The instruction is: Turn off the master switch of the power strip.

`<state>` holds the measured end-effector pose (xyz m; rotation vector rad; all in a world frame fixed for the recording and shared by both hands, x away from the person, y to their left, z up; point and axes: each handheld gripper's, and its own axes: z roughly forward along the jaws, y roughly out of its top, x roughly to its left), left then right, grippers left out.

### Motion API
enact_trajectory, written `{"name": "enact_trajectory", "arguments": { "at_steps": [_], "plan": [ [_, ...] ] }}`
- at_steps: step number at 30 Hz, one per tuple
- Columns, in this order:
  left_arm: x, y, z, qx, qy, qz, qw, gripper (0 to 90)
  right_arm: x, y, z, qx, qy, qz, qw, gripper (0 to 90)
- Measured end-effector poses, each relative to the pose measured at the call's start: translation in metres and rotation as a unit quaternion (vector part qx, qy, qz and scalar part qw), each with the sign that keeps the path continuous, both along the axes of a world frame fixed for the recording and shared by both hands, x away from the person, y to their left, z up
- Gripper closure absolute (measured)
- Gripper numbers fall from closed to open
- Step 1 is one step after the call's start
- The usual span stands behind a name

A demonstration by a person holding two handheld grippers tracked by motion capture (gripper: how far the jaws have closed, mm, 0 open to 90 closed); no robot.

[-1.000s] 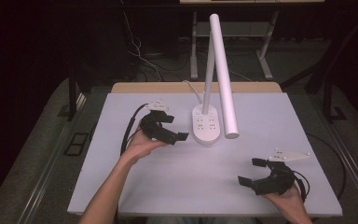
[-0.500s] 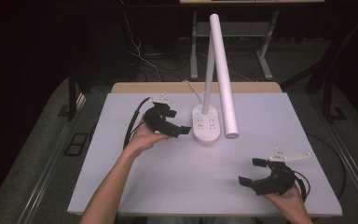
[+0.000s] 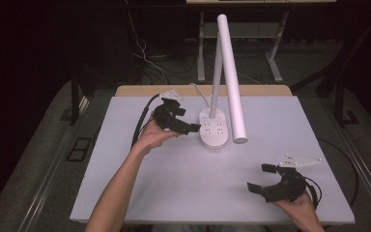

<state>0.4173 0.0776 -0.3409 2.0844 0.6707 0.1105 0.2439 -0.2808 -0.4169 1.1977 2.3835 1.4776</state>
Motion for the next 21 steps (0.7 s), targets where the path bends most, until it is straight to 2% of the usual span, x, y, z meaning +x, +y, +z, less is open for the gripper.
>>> {"name": "enact_trajectory", "arguments": {
  "at_steps": [9,21],
  "plan": [
    [0.014,-0.009,0.006,0.019,-0.003,0.002,0.9998,6.4,0.000,-0.001,0.000,-0.001,-0.002,0.001,1.0000,0.0],
    [0.034,-0.012,0.003,0.015,0.002,0.023,0.9996,9.7,0.000,0.000,0.000,-0.002,-0.003,0.002,1.0000,0.0]
  ]
}}
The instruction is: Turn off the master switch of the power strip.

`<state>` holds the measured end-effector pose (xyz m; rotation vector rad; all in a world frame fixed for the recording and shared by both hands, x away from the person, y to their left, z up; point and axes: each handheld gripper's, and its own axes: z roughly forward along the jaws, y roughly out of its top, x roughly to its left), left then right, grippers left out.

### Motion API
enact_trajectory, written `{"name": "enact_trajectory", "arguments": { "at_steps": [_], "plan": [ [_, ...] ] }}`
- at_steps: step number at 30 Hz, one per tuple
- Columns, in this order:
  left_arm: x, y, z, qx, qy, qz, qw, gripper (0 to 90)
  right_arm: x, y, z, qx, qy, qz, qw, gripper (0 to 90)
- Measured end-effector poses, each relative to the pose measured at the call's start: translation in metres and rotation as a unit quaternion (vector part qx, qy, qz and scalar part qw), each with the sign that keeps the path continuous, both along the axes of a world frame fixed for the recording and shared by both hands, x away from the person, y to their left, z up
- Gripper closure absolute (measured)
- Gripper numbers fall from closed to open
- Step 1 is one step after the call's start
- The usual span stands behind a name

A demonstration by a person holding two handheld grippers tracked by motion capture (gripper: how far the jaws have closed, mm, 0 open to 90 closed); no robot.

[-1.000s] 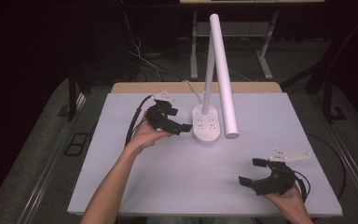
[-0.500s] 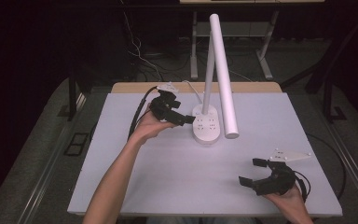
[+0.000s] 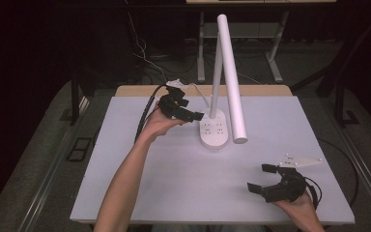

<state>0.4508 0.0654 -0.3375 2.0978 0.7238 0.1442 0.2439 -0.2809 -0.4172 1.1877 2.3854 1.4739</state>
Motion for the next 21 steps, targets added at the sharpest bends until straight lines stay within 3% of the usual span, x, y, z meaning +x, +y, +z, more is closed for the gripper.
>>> {"name": "enact_trajectory", "arguments": {
  "at_steps": [7,13,15,19,21],
  "plan": [
    [0.010,0.001,-0.006,-0.007,-0.010,0.028,0.9995,14.6,-0.001,0.000,0.000,-0.001,0.002,0.001,1.0000,0.0],
    [0.016,0.001,-0.013,-0.010,-0.006,0.046,0.9989,15.7,-0.001,0.000,0.000,-0.003,0.001,0.002,1.0000,0.0],
    [0.019,0.001,-0.016,0.000,-0.005,0.040,0.9992,15.8,-0.001,0.000,0.000,-0.002,0.001,0.002,1.0000,0.0],
    [0.023,-0.001,-0.019,-0.007,0.003,0.056,0.9984,17.5,0.000,0.000,0.000,-0.002,0.001,0.002,1.0000,0.0],
    [0.026,-0.002,-0.019,0.008,0.001,0.051,0.9987,18.3,-0.001,0.000,0.000,-0.002,0.001,0.002,1.0000,0.0]
  ]
}}
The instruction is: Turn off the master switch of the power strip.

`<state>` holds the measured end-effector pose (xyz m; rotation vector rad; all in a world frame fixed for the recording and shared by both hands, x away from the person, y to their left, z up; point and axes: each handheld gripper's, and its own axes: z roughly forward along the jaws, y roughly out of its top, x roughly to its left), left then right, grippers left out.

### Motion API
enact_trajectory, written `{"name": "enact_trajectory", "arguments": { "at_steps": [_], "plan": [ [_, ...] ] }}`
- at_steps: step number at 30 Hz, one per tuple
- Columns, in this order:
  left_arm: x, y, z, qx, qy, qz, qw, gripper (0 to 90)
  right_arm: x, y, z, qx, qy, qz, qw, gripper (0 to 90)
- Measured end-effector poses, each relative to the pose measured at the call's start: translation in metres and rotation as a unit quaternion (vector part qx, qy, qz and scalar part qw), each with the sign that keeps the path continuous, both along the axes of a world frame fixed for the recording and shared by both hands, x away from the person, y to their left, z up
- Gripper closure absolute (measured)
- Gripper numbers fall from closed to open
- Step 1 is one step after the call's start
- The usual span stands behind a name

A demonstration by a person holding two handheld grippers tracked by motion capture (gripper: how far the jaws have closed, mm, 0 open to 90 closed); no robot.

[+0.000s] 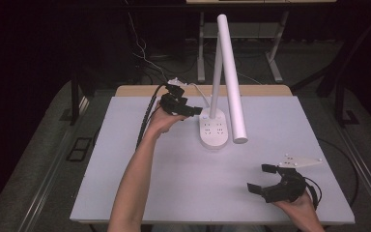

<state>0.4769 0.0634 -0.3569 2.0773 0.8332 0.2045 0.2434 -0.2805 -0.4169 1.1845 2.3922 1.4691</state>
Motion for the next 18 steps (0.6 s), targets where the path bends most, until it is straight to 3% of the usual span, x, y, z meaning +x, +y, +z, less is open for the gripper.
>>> {"name": "enact_trajectory", "arguments": {
  "at_steps": [3,4,7,9,11,18],
  "plan": [
    [0.004,-0.003,0.002,0.013,0.002,-0.002,0.9999,20.8,0.000,0.000,0.000,0.000,0.000,0.000,1.0000,0.0],
    [0.005,-0.005,0.002,0.001,0.004,0.007,1.0000,21.8,0.000,0.000,0.000,0.000,0.000,0.000,1.0000,0.0],
    [0.010,-0.004,0.003,0.007,0.012,0.004,0.9999,24.6,0.000,0.000,0.000,0.000,0.000,0.001,1.0000,0.0],
    [0.012,-0.006,0.002,-0.001,0.014,0.010,0.9999,26.7,0.000,0.000,0.000,0.000,0.000,0.000,1.0000,0.0],
    [0.014,-0.006,0.002,0.001,0.011,0.012,0.9999,31.0,0.000,-0.001,0.000,0.001,0.000,-0.001,1.0000,0.0],
    [0.016,-0.010,-0.002,-0.023,0.004,0.029,0.9993,50.3,0.000,-0.001,0.000,0.001,-0.001,0.000,1.0000,0.0]
  ]
}}
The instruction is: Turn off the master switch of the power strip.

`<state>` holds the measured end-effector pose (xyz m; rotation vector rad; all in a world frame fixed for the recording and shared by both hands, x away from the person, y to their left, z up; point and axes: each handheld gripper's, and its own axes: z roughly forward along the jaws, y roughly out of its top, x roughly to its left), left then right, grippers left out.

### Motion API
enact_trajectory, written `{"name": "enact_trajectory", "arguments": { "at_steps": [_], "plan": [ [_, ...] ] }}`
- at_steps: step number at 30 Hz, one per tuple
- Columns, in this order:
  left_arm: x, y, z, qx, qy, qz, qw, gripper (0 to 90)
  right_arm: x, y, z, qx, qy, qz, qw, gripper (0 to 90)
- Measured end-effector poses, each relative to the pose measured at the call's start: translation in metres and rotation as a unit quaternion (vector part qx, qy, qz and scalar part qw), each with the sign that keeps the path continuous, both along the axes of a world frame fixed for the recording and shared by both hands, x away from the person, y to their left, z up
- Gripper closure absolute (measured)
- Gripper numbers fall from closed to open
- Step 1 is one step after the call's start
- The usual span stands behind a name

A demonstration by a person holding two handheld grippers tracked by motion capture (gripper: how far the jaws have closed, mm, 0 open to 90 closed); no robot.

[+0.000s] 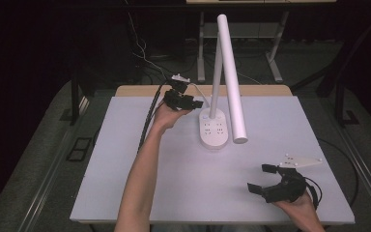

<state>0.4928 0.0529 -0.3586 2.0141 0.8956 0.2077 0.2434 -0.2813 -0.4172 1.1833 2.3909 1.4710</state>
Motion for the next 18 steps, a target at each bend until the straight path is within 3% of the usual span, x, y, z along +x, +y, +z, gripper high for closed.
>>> {"name": "enact_trajectory", "arguments": {
  "at_steps": [3,4,5,7,11,14,18],
  "plan": [
    [0.002,-0.001,-0.002,-0.009,0.005,0.001,0.9999,59.5,0.000,0.000,0.000,0.001,0.000,-0.001,1.0000,0.0],
    [0.002,-0.003,-0.003,-0.025,0.008,0.011,0.9996,64.9,0.000,0.000,0.000,0.001,0.000,0.000,1.0000,0.0],
    [0.002,-0.004,-0.004,-0.029,0.009,0.013,0.9995,64.9,0.000,0.000,0.000,0.001,0.000,0.000,1.0000,0.0],
    [0.004,-0.005,-0.006,-0.030,0.011,0.014,0.9994,73.6,0.000,0.000,0.000,0.001,0.001,0.000,1.0000,0.0],
    [0.006,-0.007,-0.009,-0.050,0.017,0.016,0.9985,82.1,0.000,0.000,0.000,0.001,0.000,0.000,1.0000,0.0],
    [0.007,-0.010,-0.011,-0.051,0.025,0.020,0.9982,90.0,0.000,-0.001,0.000,0.001,0.000,0.000,1.0000,0.0],
    [0.008,-0.012,-0.014,-0.057,0.039,0.025,0.9973,90.0,0.000,-0.001,0.000,0.001,-0.001,0.000,1.0000,0.0]
  ]
}}
